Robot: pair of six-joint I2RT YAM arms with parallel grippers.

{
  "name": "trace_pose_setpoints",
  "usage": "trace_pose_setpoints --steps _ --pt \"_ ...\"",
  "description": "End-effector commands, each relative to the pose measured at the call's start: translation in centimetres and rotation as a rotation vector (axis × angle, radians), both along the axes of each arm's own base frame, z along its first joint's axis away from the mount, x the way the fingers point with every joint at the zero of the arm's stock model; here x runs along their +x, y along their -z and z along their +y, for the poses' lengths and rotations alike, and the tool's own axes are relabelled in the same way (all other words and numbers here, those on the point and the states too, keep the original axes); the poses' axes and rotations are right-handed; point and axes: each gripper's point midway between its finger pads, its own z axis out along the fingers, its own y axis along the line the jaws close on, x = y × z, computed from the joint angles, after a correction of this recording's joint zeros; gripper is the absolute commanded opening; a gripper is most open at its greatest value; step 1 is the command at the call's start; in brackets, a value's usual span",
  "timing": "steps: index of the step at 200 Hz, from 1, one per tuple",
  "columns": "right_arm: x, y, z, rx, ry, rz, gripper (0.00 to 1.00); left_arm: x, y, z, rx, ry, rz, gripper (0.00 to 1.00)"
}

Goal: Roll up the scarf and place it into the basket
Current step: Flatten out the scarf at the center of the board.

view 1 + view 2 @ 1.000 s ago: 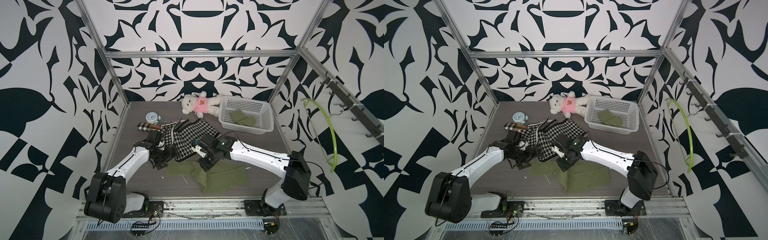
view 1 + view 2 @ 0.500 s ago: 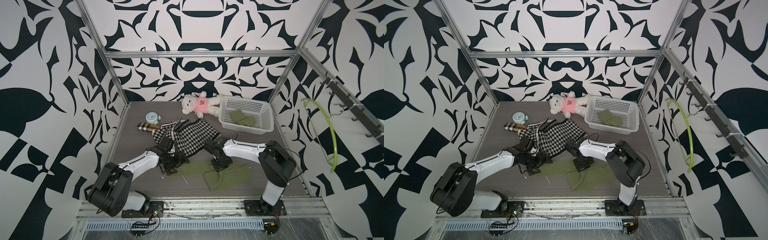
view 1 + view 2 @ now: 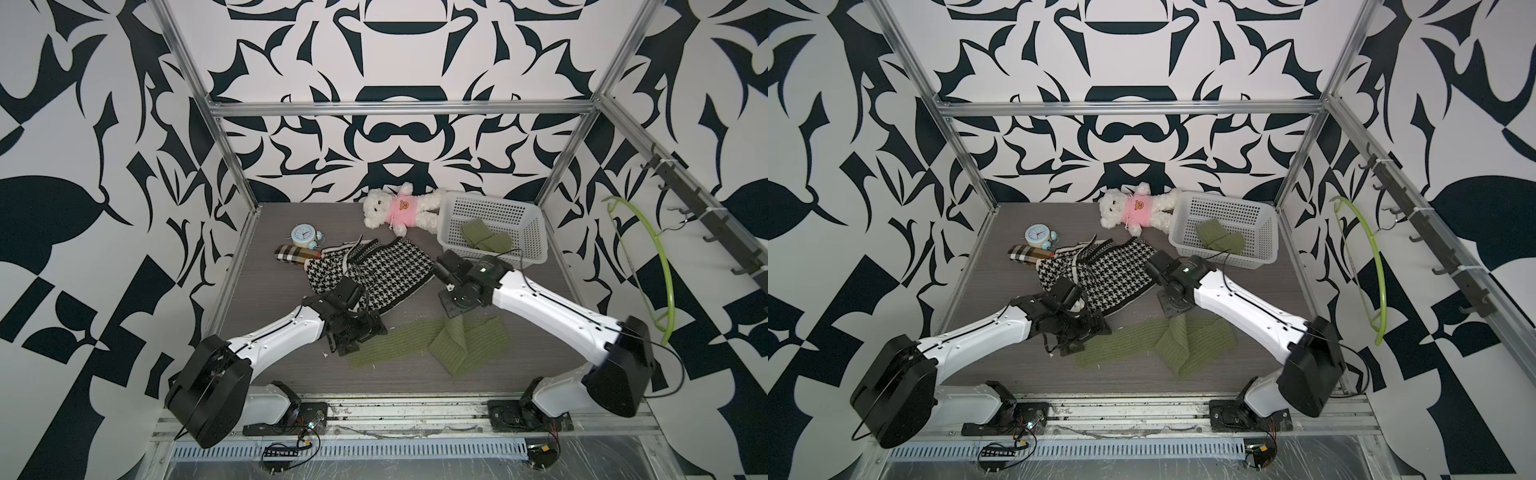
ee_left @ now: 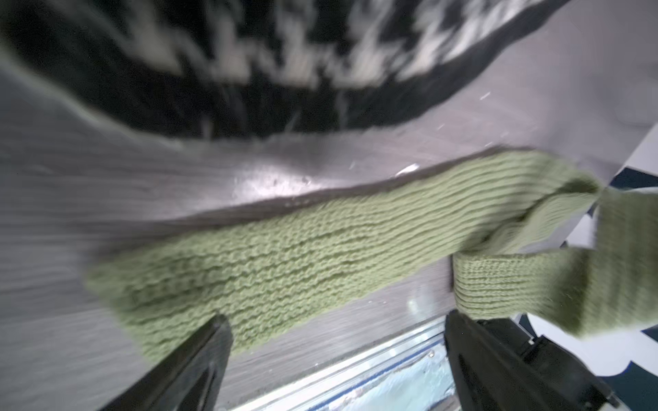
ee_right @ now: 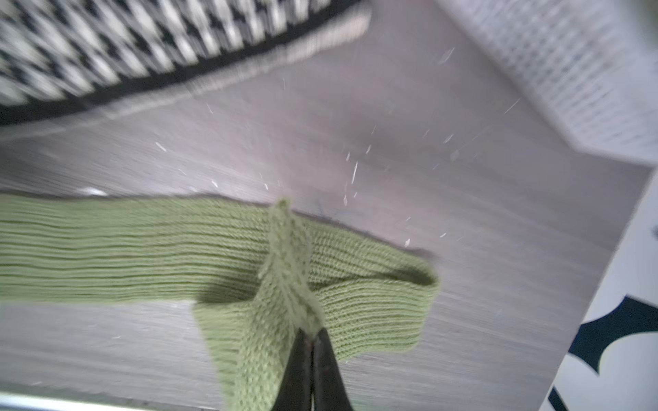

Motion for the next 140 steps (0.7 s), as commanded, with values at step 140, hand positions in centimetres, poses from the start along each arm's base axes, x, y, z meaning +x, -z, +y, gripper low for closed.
trace_pose_setpoints --steps 140 --pt "4.6 -20.9 -20.0 -0.533 0.389 -0.402 0.0 0.9 0.3 -0.5 -0.005 0.039 0.016 0.99"
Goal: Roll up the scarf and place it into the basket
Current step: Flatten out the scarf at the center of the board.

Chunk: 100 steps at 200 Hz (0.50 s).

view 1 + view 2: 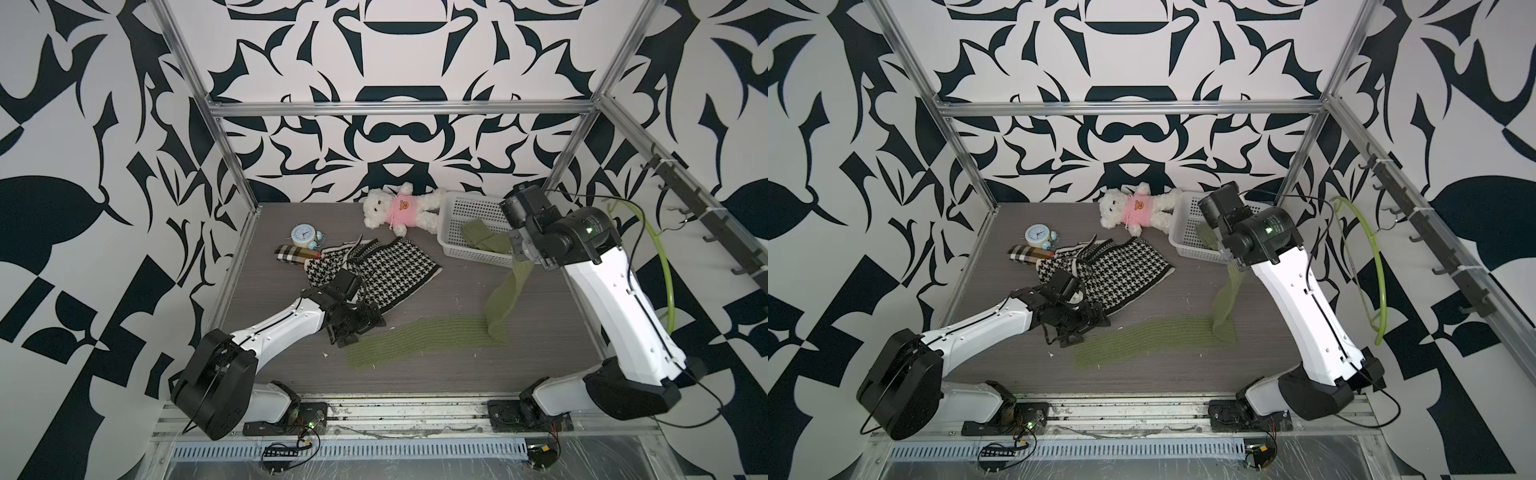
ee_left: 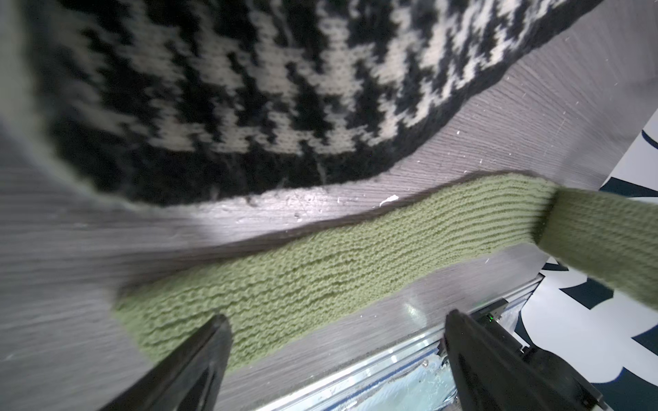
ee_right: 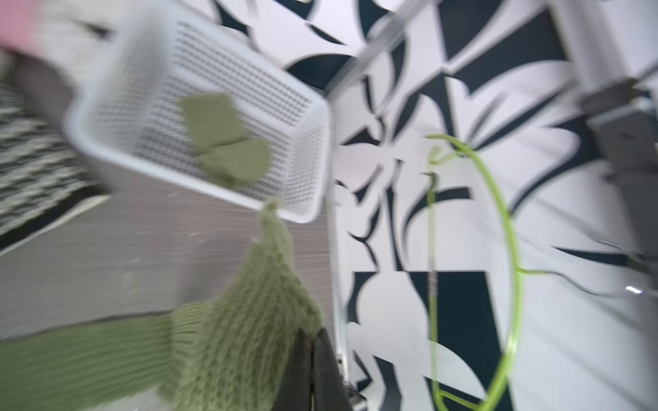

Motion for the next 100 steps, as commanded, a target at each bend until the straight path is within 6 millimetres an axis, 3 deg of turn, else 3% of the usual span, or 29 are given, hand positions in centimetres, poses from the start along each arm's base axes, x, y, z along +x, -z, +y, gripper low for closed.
trace_pose_setpoints --steps 1,27,68,100 --pt "0.1 -1.5 -3.7 -0.136 0.092 -0.005 0.0 -0.2 0.0 -0.5 -0.01 0.025 0.01 0.99" --pt "0.2 -2.4 -4.9 -0.128 0.128 -0.04 0.0 0.0 0.3 -1.0 -0.023 0.038 0.023 0.99" --pt "1.2 -0.9 -3.6 -0.073 0.071 -0.005 0.0 -0.2 1.4 -2.0 -0.045 0.068 0.059 0.99" --pt "2.3 1.0 -1.2 0.036 -0.025 0.035 0.0 -0.5 2.9 -1.5 -0.014 0.096 0.101 0.99"
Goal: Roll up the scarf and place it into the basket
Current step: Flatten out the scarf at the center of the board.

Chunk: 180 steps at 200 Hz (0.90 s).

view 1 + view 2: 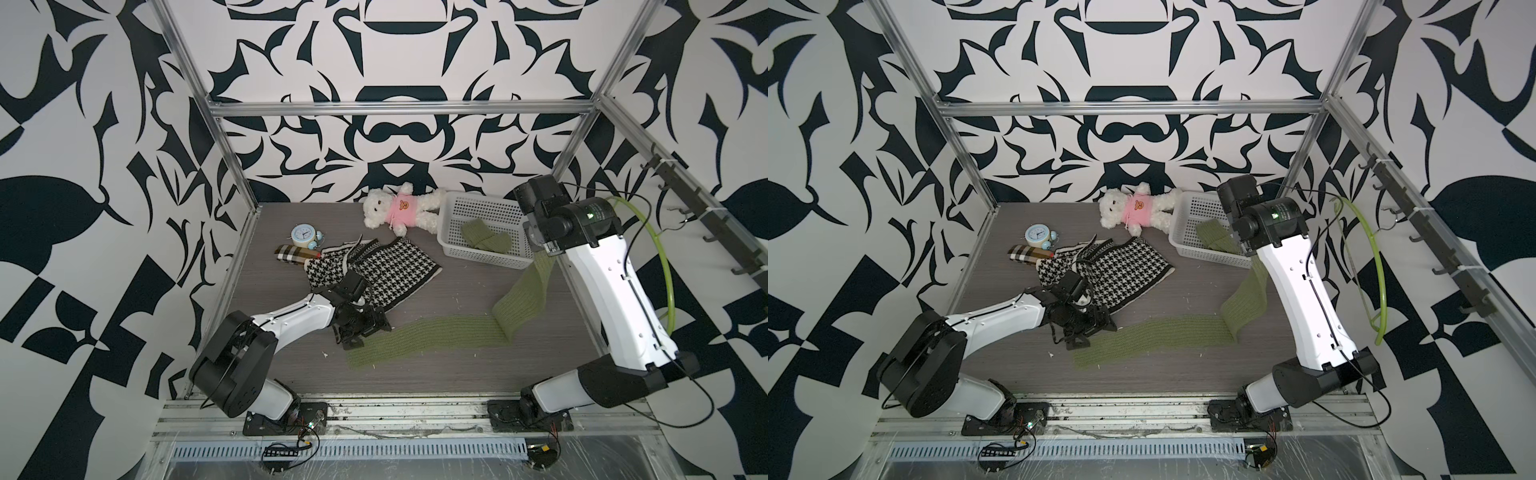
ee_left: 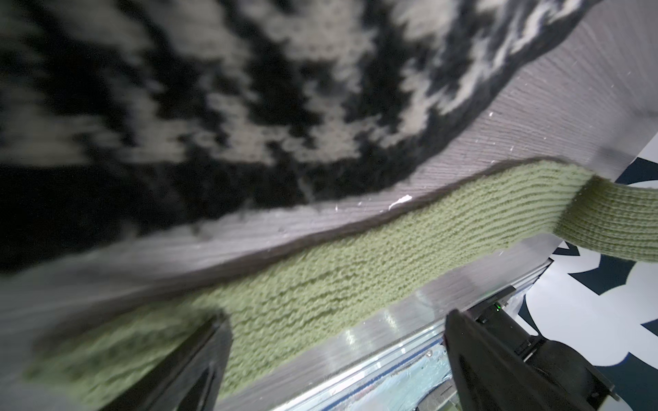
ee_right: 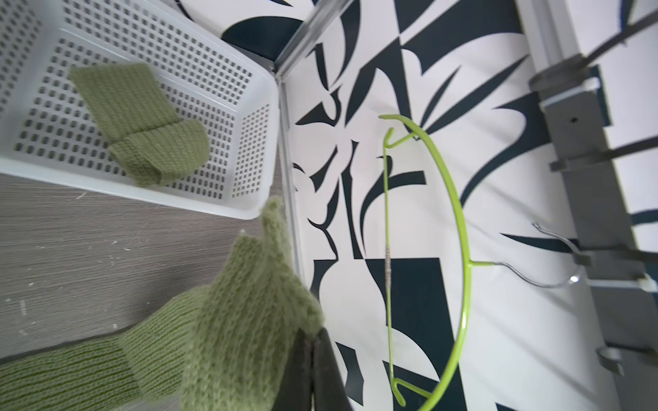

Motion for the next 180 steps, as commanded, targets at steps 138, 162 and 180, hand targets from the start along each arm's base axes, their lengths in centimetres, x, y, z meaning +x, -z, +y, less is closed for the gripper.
trace_pose_setpoints --steps 138,162,180 --pt "-2.0 4.7 23.1 0.634 -0.6 0.141 0.0 6.0 -8.2 6.3 0.016 -0.017 -0.218 0.99" --pt "-2.9 6.9 29.1 0.724 -0.679 0.205 0.0 6.1 -9.7 9.7 0.026 -0.091 -0.236 0.99" --pt "-3.1 8.8 32.2 0.772 -0.707 0.254 0.0 6.0 -11.0 11.9 0.021 -0.154 -0.269 0.99"
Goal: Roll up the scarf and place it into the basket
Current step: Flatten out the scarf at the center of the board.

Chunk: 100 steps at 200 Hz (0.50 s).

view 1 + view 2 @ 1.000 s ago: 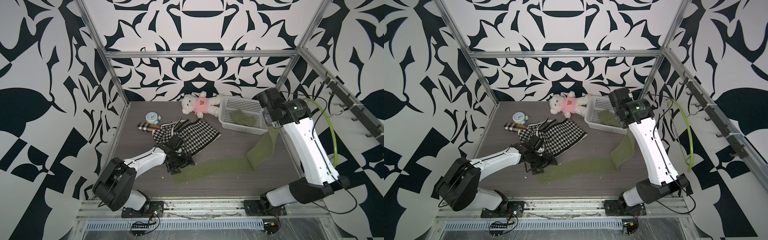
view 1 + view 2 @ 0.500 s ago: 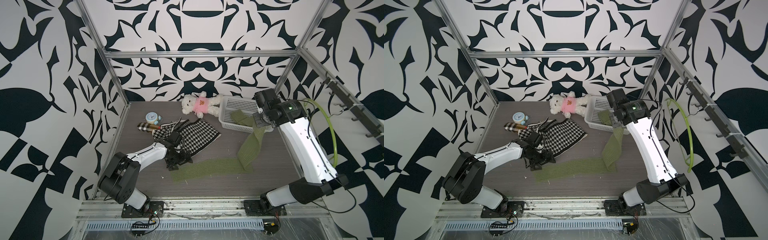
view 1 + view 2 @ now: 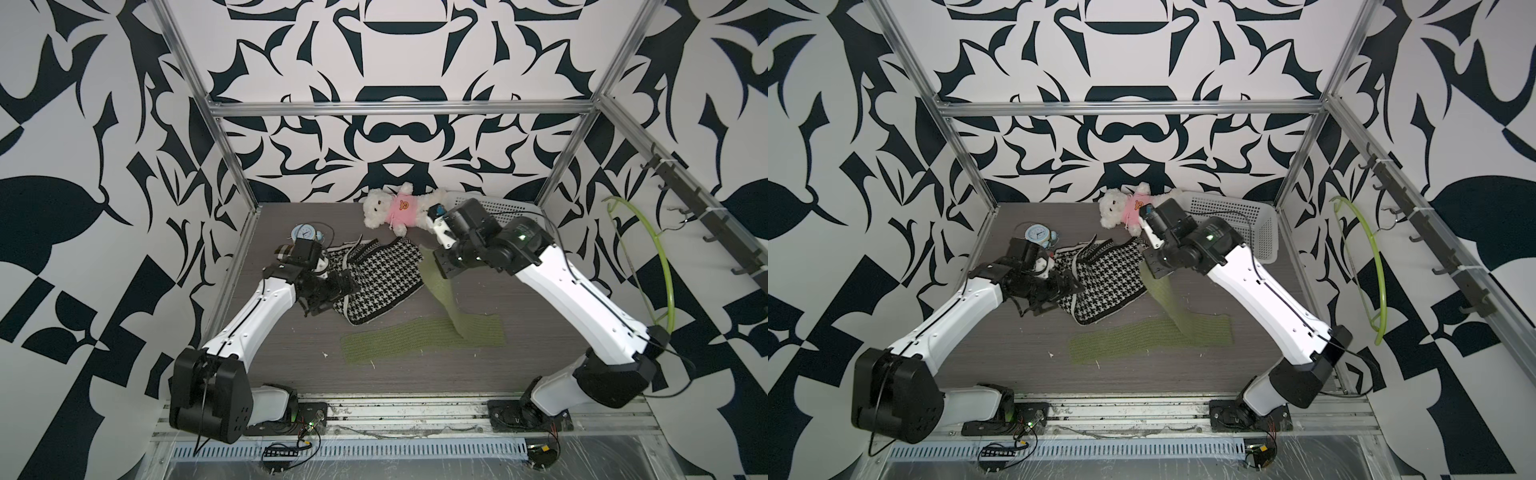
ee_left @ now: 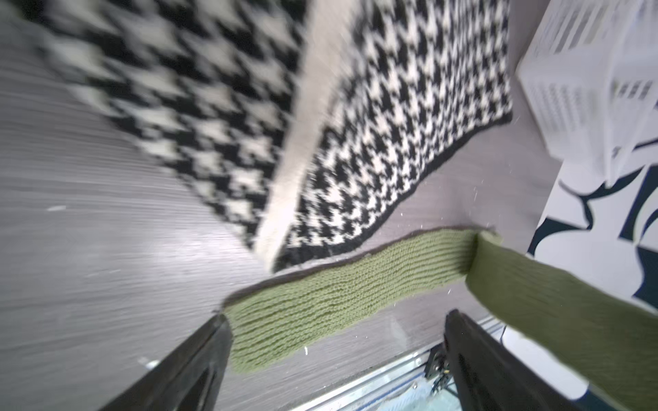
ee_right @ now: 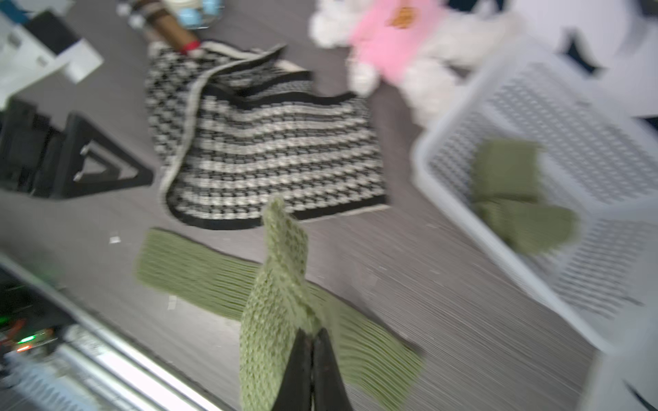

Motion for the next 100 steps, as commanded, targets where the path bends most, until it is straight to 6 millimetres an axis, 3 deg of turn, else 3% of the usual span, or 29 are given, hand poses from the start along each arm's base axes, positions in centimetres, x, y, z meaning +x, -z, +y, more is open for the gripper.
trace_pose_setpoints --steps 1,24,56,100 --pt "-0.1 1.8 5.4 0.131 -0.044 0.072 0.0 -1.9 -1.1 2.3 0.005 -0.012 0.02 0.99" --pt "-0.7 4.1 8.7 0.129 -0.1 0.13 0.0 -2.2 -1.8 4.3 -0.002 -0.056 0.007 0.99" --pt "-1.8 7.3 12.9 0.118 -0.174 0.203 0.0 -2.9 -1.8 5.1 -0.012 -0.068 0.009 0.99" --pt "-4.8 9.3 16.0 0.053 -0.283 0.259 0.0 -3.1 -1.4 5.1 -0.023 -0.072 0.018 0.99"
